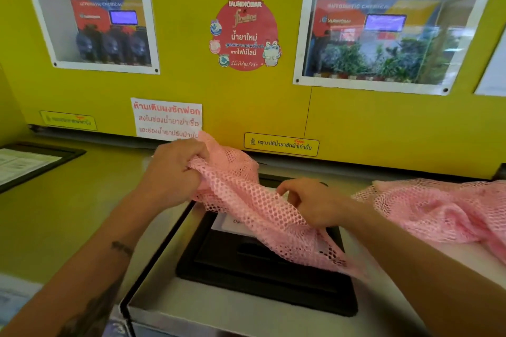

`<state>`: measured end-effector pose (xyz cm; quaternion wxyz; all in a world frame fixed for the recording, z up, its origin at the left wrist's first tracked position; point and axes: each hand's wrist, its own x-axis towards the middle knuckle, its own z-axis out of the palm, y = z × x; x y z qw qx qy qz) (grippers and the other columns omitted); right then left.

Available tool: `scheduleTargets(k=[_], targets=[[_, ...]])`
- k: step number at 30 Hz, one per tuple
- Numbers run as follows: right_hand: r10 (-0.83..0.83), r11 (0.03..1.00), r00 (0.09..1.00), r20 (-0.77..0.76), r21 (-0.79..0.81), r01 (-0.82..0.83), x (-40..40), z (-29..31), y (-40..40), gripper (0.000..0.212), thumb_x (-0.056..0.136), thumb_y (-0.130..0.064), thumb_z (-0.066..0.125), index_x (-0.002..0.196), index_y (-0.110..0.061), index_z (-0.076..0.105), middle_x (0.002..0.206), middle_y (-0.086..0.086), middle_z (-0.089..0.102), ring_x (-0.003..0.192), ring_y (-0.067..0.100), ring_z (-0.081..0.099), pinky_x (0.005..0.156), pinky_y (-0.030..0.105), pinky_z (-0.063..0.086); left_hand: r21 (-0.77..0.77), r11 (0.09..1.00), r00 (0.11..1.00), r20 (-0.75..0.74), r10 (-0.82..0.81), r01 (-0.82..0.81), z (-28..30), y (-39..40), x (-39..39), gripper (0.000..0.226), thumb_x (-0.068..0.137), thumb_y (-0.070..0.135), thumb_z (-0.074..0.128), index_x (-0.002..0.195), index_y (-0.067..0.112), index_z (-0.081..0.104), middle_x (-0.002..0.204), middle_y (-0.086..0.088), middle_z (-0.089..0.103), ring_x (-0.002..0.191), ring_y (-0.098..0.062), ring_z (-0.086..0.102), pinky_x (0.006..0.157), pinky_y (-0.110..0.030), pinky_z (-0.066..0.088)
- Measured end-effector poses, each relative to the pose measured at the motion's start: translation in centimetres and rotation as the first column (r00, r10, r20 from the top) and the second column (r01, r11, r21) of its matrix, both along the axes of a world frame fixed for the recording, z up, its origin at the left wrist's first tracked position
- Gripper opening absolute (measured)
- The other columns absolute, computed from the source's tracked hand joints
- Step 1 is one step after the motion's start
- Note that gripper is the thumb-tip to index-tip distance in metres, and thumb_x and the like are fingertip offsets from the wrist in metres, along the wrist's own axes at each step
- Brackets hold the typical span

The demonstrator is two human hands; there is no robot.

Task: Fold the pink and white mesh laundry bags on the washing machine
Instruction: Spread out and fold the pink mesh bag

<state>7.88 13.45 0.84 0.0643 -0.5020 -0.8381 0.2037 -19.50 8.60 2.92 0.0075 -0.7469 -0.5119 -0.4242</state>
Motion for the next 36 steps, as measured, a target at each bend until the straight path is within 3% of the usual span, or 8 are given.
scheduleTargets(k=[2,5,9,15,19,26,30,36], targets=[[-0.043,0.994,0.996,0.073,0.103,0.035,0.0,0.0,-0.1,0.036,0.086,-0.016,0.061,0.12,-0.026,0.059,0.097,-0.009,0.061,0.09,0.015,0.06,0.068,0.024,0.047,-0.041,0.989,0.974,-0.186,0.129,-0.139,0.6,-0.8,-1.1,0.017,0.059,0.02,0.049,0.068,0.029,0.059,0.07,0.006,0.06,0.071,-0.019,0.053,0.061,-0.027,0.035],[-0.318,0.924,0.928,0.196,0.285,0.257,1.2,0.9,0.1,0.031,0.081,-0.025,0.06,0.112,-0.022,0.054,0.109,0.003,0.059,0.099,0.026,0.06,0.083,0.039,0.053,-0.482,0.79,0.833,-0.55,0.063,-0.378,1.6,-2.1,-1.9,0.016,0.075,0.022,0.052,0.08,0.029,0.065,0.088,0.006,0.063,0.084,-0.017,0.059,0.072,-0.031,0.046],[-0.332,0.936,0.878,0.345,0.233,0.263,2.4,2.0,0.7,0.032,0.074,-0.034,0.057,0.102,-0.019,0.057,0.098,0.001,0.06,0.089,0.023,0.06,0.076,0.037,0.052,-0.768,0.556,0.868,-0.472,-0.157,-0.317,2.3,-3.5,-2.1,0.036,0.076,0.018,0.066,0.101,0.044,0.061,0.104,0.016,0.065,0.096,-0.005,0.062,0.087,-0.031,0.052],[-0.134,0.983,0.99,0.055,0.131,0.126,-0.5,0.8,0.8,0.032,0.088,-0.026,0.058,0.12,-0.026,0.062,0.103,-0.004,0.066,0.086,0.016,0.065,0.076,0.036,0.056,-0.618,0.769,0.987,0.099,-0.13,0.163,4.7,-2.5,1.0,0.035,0.089,0.027,0.06,0.122,0.039,0.062,0.13,0.017,0.057,0.12,-0.001,0.049,0.101,-0.033,0.034],[-0.137,0.981,0.987,0.089,0.151,0.123,-0.9,0.0,1.2,0.018,0.087,-0.028,0.06,0.105,-0.03,0.062,0.104,-0.004,0.066,0.085,0.017,0.065,0.076,0.038,0.057,-0.485,0.874,0.994,-0.083,-0.072,0.023,0.7,0.5,5.0,0.044,0.096,0.042,0.052,0.139,0.039,0.044,0.149,0.009,0.043,0.136,-0.015,0.04,0.11,-0.047,0.034],[-0.45,0.886,0.818,0.359,0.29,0.361,4.3,1.7,0.7,0.009,0.079,-0.017,0.06,0.087,-0.017,0.056,0.081,0.002,0.063,0.073,0.02,0.062,0.071,0.037,0.056,-0.676,0.602,0.884,-0.452,0.117,-0.425,-4.5,2.9,2.4,0.102,0.059,0.097,0.027,0.149,0.053,0.011,0.166,-0.003,0.007,0.149,-0.037,0.013,0.113,-0.07,0.014],[-0.337,0.938,0.889,0.311,0.19,0.289,2.9,2.8,0.9,0.012,0.077,-0.025,0.053,0.076,-0.015,0.059,0.08,0.004,0.065,0.073,0.021,0.064,0.071,0.039,0.055,-0.673,0.606,0.888,-0.441,0.132,-0.424,-2.3,2.3,3.0,0.093,0.058,0.075,0.049,0.138,0.027,0.048,0.14,-0.012,0.05,0.123,-0.035,0.052,0.105,-0.056,0.041],[-0.289,0.941,0.953,0.086,0.208,0.267,0.6,1.8,2.7,0.025,0.087,-0.014,0.051,0.1,-0.012,0.072,0.106,0.009,0.072,0.095,0.029,0.067,0.084,0.045,0.057,-0.505,0.817,0.952,-0.255,0.168,-0.279,-2.1,1.8,4.5,0.043,0.073,0.02,0.061,0.112,0.036,0.052,0.128,0.004,0.051,0.112,-0.023,0.054,0.108,-0.062,0.033]])
